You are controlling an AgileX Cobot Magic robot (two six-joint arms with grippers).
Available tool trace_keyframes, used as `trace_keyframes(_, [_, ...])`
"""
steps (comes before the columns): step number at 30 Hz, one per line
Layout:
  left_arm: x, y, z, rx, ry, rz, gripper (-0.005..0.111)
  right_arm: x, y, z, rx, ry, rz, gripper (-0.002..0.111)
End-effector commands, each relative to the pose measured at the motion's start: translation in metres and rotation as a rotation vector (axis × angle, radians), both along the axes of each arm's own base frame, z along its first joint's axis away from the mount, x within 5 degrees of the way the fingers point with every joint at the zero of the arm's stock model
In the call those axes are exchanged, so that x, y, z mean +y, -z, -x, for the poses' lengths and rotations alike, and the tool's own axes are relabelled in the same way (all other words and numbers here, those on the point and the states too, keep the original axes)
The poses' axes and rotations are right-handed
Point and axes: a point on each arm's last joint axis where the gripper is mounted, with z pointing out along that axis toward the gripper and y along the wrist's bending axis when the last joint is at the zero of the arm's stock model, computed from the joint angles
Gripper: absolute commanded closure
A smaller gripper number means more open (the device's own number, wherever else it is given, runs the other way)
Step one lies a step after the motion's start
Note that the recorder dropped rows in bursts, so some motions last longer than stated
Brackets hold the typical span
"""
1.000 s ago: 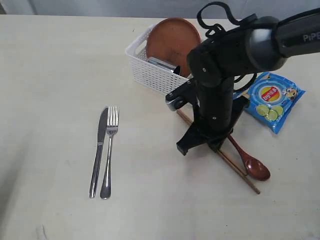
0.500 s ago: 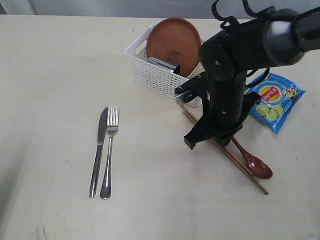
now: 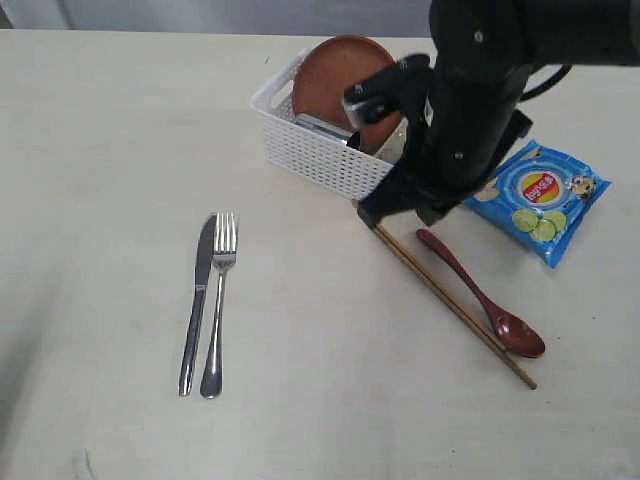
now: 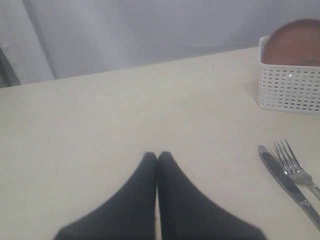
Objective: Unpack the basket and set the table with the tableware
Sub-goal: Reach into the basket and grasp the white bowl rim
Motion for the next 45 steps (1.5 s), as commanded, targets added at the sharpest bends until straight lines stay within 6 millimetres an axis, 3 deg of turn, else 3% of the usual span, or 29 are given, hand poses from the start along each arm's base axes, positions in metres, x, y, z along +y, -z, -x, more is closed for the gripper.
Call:
trace_keyframes(1, [0.0, 0.0, 0.0, -0.008, -0.002, 0.004, 0.107, 0.009, -0.04, -0.018, -0.116, 0.051, -0.079, 0.071])
trace_keyframes(3, [0.0, 0.0, 0.0, -0.008, -0.002, 0.004, 0.107, 0.014, -0.055, -0.029, -0.17, 0.095, -0.105, 0.055])
trace_keyframes(6, [0.0, 0.0, 0.0, -0.008, -0.002, 0.004, 0.107, 0.017, -0.067, -0.049, -0.214, 0.21, -0.094, 0.051])
trace_keyframes(12, [0.0, 0.0, 0.0, -0.008, -0.002, 0.004, 0.107, 0.011, -0.054, -0.1, -0.088, 0.405, -0.086, 0.051])
trace_keyframes(17, [0.0, 0.0, 0.0, -0.008, -0.002, 0.004, 0.107, 0.008, -0.035, -0.123, -0.047, 0.511, -0.125, 0.051])
trace_keyframes(26, [0.0, 0.0, 0.0, -0.008, -0.002, 0.004, 0.107, 0.007, -0.004, -0.128, -0.015, 0.577, -0.054, 0.051])
trace_keyframes(32, [0.0, 0.0, 0.0, -0.008, -0.002, 0.004, 0.107, 0.006, 0.006, -0.125, 0.009, 0.589, -0.029, 0.069])
trace_keyframes(40, [0.0, 0.0, 0.0, -0.008, -0.002, 0.004, 0.107, 0.004, 0.015, -0.128, 0.0, 0.587, 0.008, 0.07])
trace_keyframes(42, [0.0, 0.0, 0.0, -0.008, -0.002, 0.004, 0.107, 0.001, 0.015, -0.13, -0.024, 0.574, 0.034, 0.075])
trace_keyframes(45, [0.0, 0.0, 0.0, -0.008, -0.002, 0.004, 0.107, -0.001, 0.014, -0.131, -0.043, 0.527, 0.065, 0.093])
